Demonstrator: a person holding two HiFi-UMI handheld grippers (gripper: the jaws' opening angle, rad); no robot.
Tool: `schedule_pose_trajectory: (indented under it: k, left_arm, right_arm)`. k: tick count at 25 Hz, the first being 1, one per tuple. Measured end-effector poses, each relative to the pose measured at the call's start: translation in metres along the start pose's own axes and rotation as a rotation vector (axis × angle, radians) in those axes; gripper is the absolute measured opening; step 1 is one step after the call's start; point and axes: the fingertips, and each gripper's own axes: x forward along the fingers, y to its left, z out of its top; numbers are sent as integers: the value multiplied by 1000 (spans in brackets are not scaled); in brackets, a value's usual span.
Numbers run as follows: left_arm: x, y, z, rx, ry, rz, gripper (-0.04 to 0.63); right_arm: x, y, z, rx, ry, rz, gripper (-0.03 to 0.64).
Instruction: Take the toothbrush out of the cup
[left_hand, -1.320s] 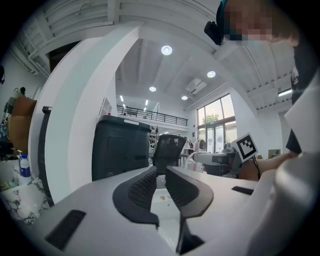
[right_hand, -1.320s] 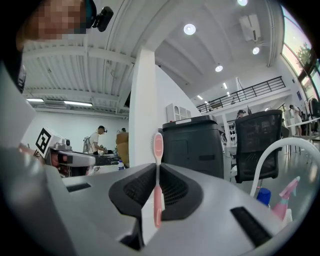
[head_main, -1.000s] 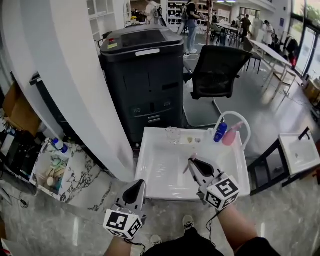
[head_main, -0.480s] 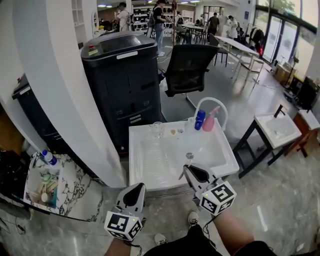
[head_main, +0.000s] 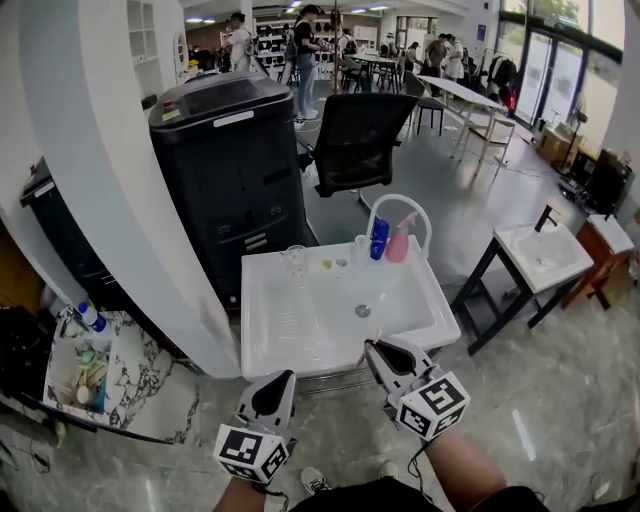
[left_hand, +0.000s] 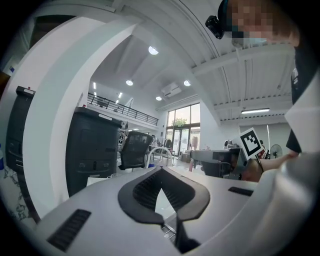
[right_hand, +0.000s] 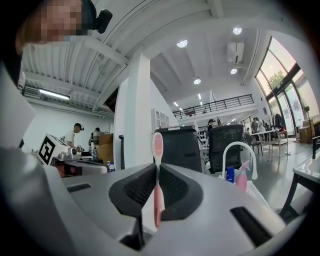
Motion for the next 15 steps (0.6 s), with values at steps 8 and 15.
schedule_pose_trajectory:
  k: [8,15]
  left_arm:
    - [16,-70,-4,18,14,25,17]
    - [14,-106,-2,52,12,76,17]
  right_arm:
    - [-48,-19,2,16,0,74,32]
    - [-74,-28,8,28,-16,135,32]
